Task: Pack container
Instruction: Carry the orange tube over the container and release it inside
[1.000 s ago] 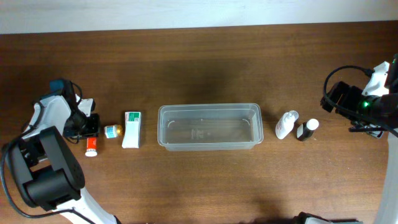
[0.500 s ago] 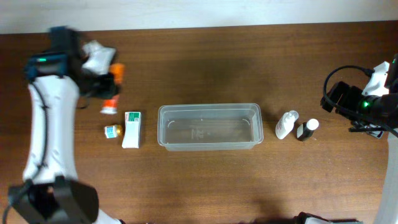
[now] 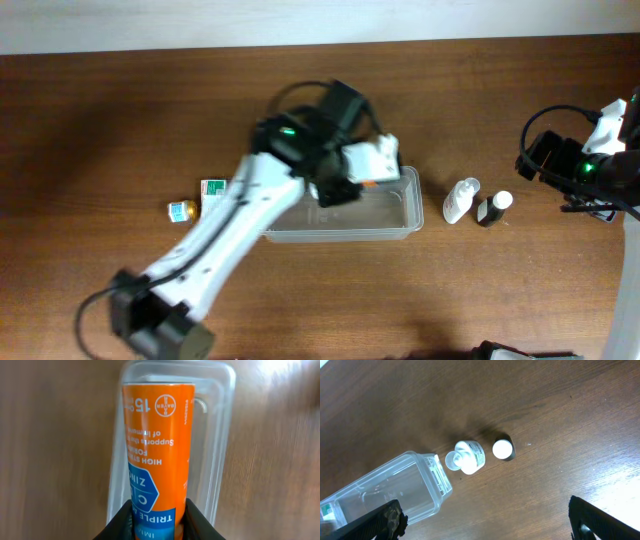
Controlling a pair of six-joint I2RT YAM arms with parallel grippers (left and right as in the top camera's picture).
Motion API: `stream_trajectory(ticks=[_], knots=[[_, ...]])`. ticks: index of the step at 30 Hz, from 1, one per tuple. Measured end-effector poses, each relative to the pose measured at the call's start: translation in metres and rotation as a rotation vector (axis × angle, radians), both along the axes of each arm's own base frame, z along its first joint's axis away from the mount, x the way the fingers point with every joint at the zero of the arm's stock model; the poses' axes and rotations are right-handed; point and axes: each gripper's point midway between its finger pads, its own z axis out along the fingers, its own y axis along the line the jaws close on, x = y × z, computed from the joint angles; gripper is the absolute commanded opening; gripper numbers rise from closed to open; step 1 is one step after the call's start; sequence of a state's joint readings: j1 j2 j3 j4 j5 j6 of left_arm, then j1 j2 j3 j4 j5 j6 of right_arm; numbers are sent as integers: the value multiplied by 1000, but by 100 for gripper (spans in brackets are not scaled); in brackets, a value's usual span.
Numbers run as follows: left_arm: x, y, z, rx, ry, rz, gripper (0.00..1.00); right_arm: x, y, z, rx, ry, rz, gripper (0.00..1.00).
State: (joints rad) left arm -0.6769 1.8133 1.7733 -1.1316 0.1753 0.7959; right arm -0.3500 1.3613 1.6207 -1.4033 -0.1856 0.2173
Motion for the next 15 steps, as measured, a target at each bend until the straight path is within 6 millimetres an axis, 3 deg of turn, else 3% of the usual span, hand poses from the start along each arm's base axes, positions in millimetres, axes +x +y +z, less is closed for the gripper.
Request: stream_trajectory(ticks=[4,8,9,11,13,15], knots=[[-5,-21,-47,102,21,-119,0,0,0,0,1,0,-1,98],[5,-23,-93,183,53,-138,1,0,0,0,1,1,-3,98],[8,-24,-102,191,58,-138,4,0,0,0,2,0,-4,99],[11,-26,-117,205,68,-137,22,0,0,0,3,1,-5,98],[15,-29,-127,206,69,-133,34,0,0,0,3,0,-7,98],[17,-33,-130,193,69,-121,38,0,0,0,4,1,-7,98]])
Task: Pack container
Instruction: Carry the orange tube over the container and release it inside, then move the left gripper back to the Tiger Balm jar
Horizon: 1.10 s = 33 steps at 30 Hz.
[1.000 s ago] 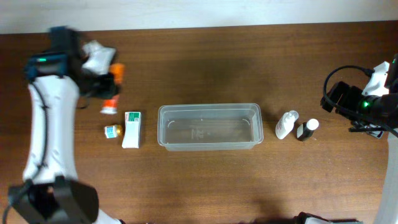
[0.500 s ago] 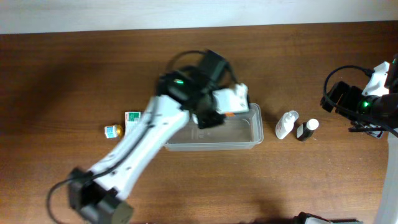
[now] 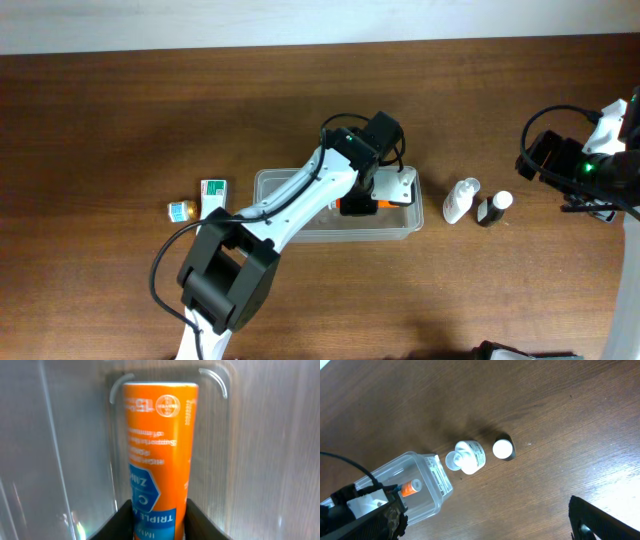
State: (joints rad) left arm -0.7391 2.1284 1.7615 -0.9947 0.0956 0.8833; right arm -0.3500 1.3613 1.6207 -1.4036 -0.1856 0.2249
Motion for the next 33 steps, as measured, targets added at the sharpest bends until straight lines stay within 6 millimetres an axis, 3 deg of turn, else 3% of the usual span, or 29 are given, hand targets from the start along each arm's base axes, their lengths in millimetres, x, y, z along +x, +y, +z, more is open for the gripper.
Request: stream_trajectory(ticks=[8,14,15,18,20,24,27,30,33], knots=[[12,-17,5,-76,-42,6,42,0,0,0,0,0,0,98],[8,-13,6,-70,-4,91,42,0,0,0,0,0,0,98],[5,-11,8,-61,14,116,47,0,0,0,0,0,0,98],[1,-7,26,-44,53,187,45,0,0,0,0,0,-1,98],[-3,-4,48,-33,72,220,33,0,0,0,0,0,-1,98],[-16,12,97,-1,109,266,30,0,0,0,1,0,-3,98],[-19,37,135,4,121,346,30,0,0,0,2,0,-3,98],[-14,67,149,17,147,469,30,0,0,0,2,0,-3,98],[7,101,156,-2,147,644,32,0,0,0,2,0,-3,98]])
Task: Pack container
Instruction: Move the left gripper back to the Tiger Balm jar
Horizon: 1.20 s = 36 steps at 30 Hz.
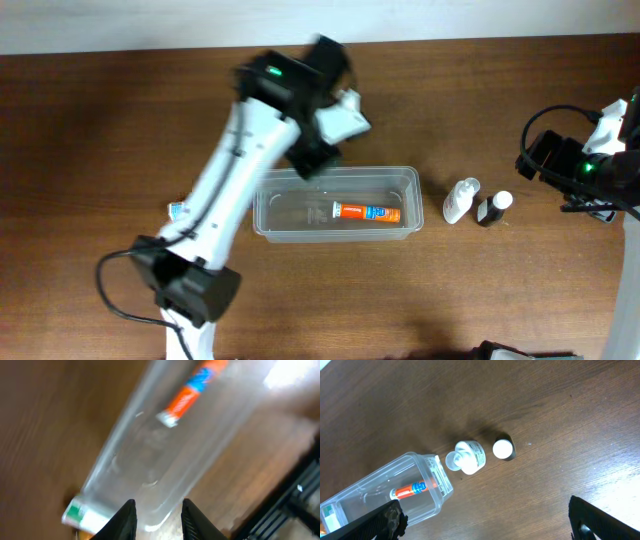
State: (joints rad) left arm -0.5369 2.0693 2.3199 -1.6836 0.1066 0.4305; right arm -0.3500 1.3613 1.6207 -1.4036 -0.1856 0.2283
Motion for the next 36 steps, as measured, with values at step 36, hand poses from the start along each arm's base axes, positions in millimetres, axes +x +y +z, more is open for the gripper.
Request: stream_trajectory(ticks=[36], knots=[[3,263,-177,82,278,985,62,0,0,0,0,0,0,98]])
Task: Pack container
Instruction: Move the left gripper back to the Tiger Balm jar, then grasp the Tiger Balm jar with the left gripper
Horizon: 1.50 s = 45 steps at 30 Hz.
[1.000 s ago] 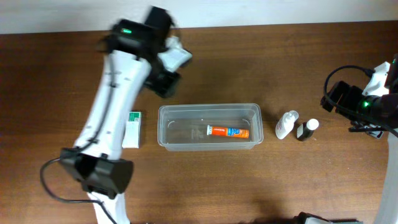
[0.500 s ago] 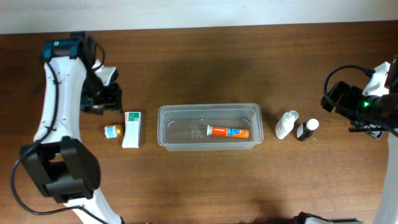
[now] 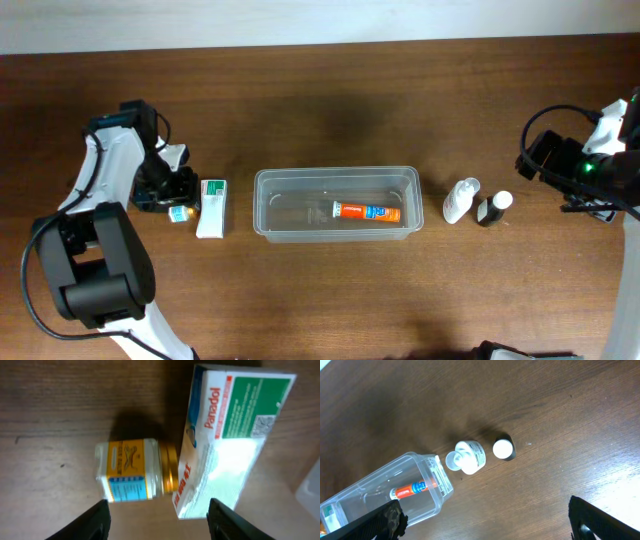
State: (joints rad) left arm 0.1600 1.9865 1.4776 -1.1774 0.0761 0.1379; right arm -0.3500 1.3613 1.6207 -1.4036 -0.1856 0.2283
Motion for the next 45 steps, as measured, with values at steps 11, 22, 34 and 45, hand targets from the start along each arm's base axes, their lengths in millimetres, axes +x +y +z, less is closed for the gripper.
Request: stream_trajectory(ticks=[11,22,34,45], knots=[[17,6,-7,30,-77,-1,56,0,0,0,0,0,0,98],[15,7,-8,39,-91,-1,56,0,0,0,0,0,0,98],[-3,5,-20,31,-30,-79,58,0,0,0,0,0,0,99],[0,6,-20,37,-44,-82,54,0,0,0,0,0,0,98]])
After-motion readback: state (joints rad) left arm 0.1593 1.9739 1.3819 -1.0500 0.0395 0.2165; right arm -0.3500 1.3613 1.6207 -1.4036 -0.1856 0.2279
